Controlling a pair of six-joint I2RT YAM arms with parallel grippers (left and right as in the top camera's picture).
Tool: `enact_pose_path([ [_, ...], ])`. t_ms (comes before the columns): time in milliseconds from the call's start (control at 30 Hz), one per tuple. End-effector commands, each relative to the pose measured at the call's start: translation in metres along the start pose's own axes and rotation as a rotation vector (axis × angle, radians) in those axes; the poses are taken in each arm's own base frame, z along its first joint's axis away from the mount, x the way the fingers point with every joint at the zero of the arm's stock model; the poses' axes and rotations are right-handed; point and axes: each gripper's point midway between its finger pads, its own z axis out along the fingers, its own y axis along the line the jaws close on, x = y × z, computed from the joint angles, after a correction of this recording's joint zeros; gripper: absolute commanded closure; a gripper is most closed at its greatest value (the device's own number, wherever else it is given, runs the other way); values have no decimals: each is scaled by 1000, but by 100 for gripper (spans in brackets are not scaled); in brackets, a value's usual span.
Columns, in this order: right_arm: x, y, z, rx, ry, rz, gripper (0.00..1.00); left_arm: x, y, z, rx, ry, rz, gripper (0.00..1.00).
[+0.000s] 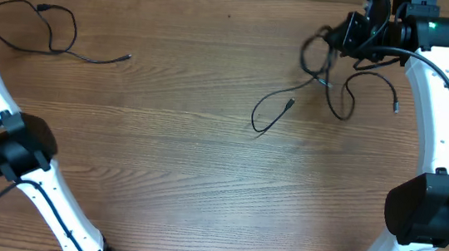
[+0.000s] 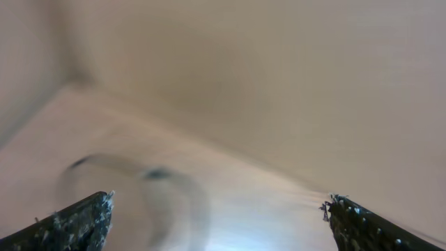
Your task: Untangle cables
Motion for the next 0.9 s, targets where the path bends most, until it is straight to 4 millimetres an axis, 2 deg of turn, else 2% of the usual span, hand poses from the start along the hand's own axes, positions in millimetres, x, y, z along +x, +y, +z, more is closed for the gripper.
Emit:
enact_pose_path([
  [0, 2, 51, -7, -281, 25, -65, 96, 8, -122, -29, 439, 48, 53, 0],
  [100, -2, 70, -13, -350, 11, -104, 96, 28, -163, -27, 566, 109, 71, 0],
  [167, -5, 81, -18, -382, -2, -132, 96, 41, -181, -24, 598, 137, 94, 0],
  [233, -10, 90, -23, -401, -23, -161, 96, 53, -205, -30, 679, 156, 164, 0],
  [333, -13, 102, -27, -423, -46, -185, 96, 76, -250, -48, 852, 180, 281, 0],
  [500, -12, 122, -31, -471, -63, -241, 96, 119, -301, -55, 928, 269, 346, 0],
  [700, -21, 129, -34, -489, -88, -198, 96, 171, -349, -65, 1022, 349, 466, 0],
  [867, -27, 136, -39, -525, -90, -138, 96, 199, -369, -61, 1044, 396, 501, 2],
])
